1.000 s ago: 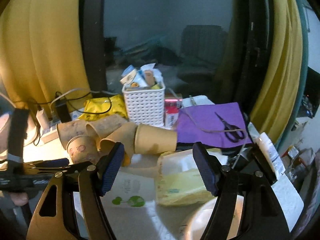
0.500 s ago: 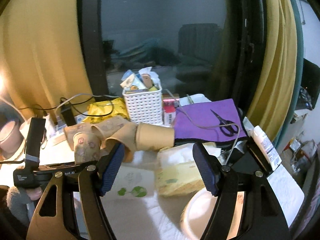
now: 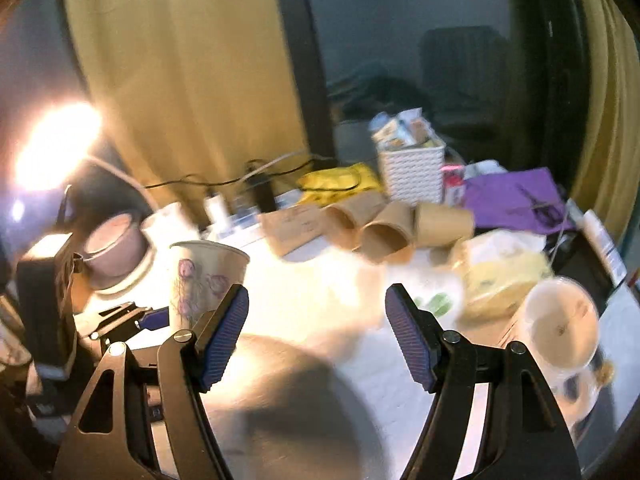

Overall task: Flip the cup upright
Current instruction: 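Close the left gripper on the floral paper cup's body and lift it, then rotate the cup upright with the left gripper while the right gripper grasps its body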

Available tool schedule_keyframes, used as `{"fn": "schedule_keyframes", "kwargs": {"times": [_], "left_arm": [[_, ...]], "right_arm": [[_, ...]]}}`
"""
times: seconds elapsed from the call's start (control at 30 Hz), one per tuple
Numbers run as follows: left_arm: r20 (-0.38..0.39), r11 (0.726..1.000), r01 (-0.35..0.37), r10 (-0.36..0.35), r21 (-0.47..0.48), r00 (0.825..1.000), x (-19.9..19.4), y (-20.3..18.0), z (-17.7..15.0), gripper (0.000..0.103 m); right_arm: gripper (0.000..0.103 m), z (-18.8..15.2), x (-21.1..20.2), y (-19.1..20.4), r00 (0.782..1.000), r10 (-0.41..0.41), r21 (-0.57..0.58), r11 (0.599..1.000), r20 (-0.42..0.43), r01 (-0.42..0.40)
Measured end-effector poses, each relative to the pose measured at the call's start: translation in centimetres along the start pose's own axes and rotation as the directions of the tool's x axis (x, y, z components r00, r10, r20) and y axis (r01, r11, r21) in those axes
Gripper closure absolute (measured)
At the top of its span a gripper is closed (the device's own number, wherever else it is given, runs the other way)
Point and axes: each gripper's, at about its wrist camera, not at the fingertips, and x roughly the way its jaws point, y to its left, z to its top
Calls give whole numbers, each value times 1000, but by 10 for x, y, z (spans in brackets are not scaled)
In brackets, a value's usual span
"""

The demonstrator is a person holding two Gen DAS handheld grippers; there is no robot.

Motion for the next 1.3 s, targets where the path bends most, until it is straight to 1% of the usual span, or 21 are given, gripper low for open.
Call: {"fn": "schedule_keyframes", "kwargs": {"times": [0.13,0.27,0.37,0.43,0.53,0.6,0.7,0.73,0.83,0.97,1.03,1.17,1.3], "left_arm": [[9,997,5,-6,79,1000,-31,-11,-32,38],[13,990,3,-5,138,1000,-54,-21,-68,38],[-4,988,47,-47,147,999,-65,-28,-86,38],[-8,987,55,-54,152,998,-70,-31,-94,38],[-4,982,58,-58,180,998,-77,-41,-106,38],[9,977,71,-74,203,997,-84,-50,-111,38],[27,969,74,-83,236,996,-92,-61,-116,38],[28,966,77,-86,247,996,-93,-64,-117,38],[50,957,64,-81,282,995,-98,-70,-119,38],[54,954,66,-85,294,995,-99,-71,-119,38],[64,950,64,-87,305,994,-101,-71,-119,38],[51,959,76,-93,273,994,-98,-65,-117,38],[-20,972,130,-129,198,991,-87,-51,-113,37]], "right_arm": [[29,-19,-14,30,995,86,18,996,-41,-86],[29,-41,-29,56,977,196,52,980,-82,-192],[29,-59,-32,69,969,217,57,976,-121,-211],[29,-71,-34,78,962,230,67,973,-149,-222],[29,-85,-38,82,944,282,103,958,-169,-268],[29,-91,-39,84,929,326,138,942,-175,-305],[29,-97,-39,82,914,360,180,927,-185,-329],[29,-99,-41,81,908,368,193,923,-198,-332],[29,-98,-46,79,899,388,215,914,-203,-346],[29,-98,-47,73,887,402,248,905,-227,-346],[29,-98,-44,74,881,404,245,905,-247,-347],[31,-97,-38,79,876,402,223,910,-268,-349],[32,-93,-31,81,877,389,202,917,-281,-342]]}}
